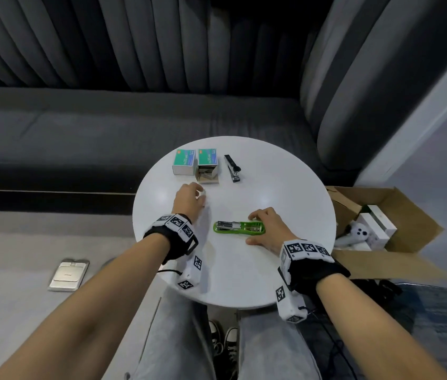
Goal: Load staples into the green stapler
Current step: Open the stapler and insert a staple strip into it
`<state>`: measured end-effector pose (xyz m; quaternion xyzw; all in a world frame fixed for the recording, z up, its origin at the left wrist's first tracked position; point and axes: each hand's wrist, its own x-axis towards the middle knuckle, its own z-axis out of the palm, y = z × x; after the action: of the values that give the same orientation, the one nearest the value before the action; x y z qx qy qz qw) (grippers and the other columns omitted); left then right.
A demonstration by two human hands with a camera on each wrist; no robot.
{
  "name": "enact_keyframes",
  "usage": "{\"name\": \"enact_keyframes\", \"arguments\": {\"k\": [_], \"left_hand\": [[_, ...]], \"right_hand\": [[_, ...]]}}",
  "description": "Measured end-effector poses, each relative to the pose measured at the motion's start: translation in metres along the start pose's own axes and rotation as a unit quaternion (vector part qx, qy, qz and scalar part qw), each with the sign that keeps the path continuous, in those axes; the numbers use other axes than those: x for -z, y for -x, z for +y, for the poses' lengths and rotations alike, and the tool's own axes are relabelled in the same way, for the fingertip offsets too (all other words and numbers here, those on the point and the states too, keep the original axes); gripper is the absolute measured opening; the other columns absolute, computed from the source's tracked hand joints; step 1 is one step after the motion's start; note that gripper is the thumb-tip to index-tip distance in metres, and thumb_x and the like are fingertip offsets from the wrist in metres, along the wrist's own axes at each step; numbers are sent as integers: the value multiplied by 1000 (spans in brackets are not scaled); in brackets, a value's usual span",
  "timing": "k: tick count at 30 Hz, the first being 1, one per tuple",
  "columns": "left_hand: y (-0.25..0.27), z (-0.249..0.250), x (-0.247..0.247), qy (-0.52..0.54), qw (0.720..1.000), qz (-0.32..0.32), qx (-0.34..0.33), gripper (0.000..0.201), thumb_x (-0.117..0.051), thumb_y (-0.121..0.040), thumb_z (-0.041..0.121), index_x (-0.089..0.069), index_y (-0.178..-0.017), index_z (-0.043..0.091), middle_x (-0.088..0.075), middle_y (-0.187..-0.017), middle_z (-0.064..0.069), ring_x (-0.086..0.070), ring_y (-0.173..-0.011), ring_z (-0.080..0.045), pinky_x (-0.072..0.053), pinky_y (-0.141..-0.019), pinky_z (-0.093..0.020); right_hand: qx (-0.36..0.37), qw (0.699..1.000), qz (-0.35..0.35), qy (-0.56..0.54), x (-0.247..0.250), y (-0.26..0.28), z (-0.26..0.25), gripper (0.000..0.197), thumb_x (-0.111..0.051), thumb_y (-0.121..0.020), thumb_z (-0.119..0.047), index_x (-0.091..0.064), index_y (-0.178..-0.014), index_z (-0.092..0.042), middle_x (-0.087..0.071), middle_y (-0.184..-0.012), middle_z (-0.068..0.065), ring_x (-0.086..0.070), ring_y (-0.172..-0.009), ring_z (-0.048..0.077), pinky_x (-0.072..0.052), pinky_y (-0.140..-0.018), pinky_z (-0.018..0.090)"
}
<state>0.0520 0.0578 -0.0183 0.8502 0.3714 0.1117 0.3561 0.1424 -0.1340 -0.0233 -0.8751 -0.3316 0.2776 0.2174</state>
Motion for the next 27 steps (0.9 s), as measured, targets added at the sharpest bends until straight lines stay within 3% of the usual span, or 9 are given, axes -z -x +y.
{"name": "enact_keyframes", "arguments": {"k": [7, 13, 17, 23, 27], "left_hand": [[-5, 3, -16, -92, 995, -28, 33, 40, -54, -88, 18, -44, -120, -5, -46, -126, -24, -45, -117, -37, -36, -99, -40], [-9, -2, -17, -118, 992, -36, 28, 26, -48, -90, 9, -54, -108, -6, -50, -119, -27, -47, -111, -40, -38, -95, -42], [-7, -5, -17, -140, 989, -50, 24, 26, -42, -91, 6, -52, -114, -1, -49, -122, -25, -43, -116, -39, -38, -96, -44], [2, -8, -18, -177, 982, -62, 16, 27, -39, -94, 7, -46, -117, -5, -45, -123, -26, -41, -116, -39, -37, -95, -44], [7, -12, -11, -171, 981, -88, -6, 28, -39, -89, -2, -47, -116, -2, -45, -123, -25, -40, -117, -39, -36, -98, -42]], "right_hand": [[-2, 1000, 0, -12, 0, -2, 3, 56, -76, -71, -23, -50, -120, -18, -39, -130, 7, -39, -123, 23, -35, -106, 34], [-1, 1000, 0, -19, -1, -2, 3, 52, -76, -71, -22, -52, -117, -17, -39, -129, 7, -39, -122, 23, -36, -105, 35], [-1, 1000, 2, -15, -1, -2, 3, 52, -76, -70, -22, -52, -116, -18, -40, -128, 6, -40, -121, 23, -36, -106, 36], [0, 1000, 8, -9, -2, 0, 0, 51, -76, -70, -22, -53, -115, -18, -41, -128, 6, -41, -120, 22, -37, -104, 33], [1, 1000, 11, 5, -3, 2, -2, 50, -75, -71, -22, -53, -115, -18, -41, -127, 6, -40, -120, 22, -36, -104, 33]]}}
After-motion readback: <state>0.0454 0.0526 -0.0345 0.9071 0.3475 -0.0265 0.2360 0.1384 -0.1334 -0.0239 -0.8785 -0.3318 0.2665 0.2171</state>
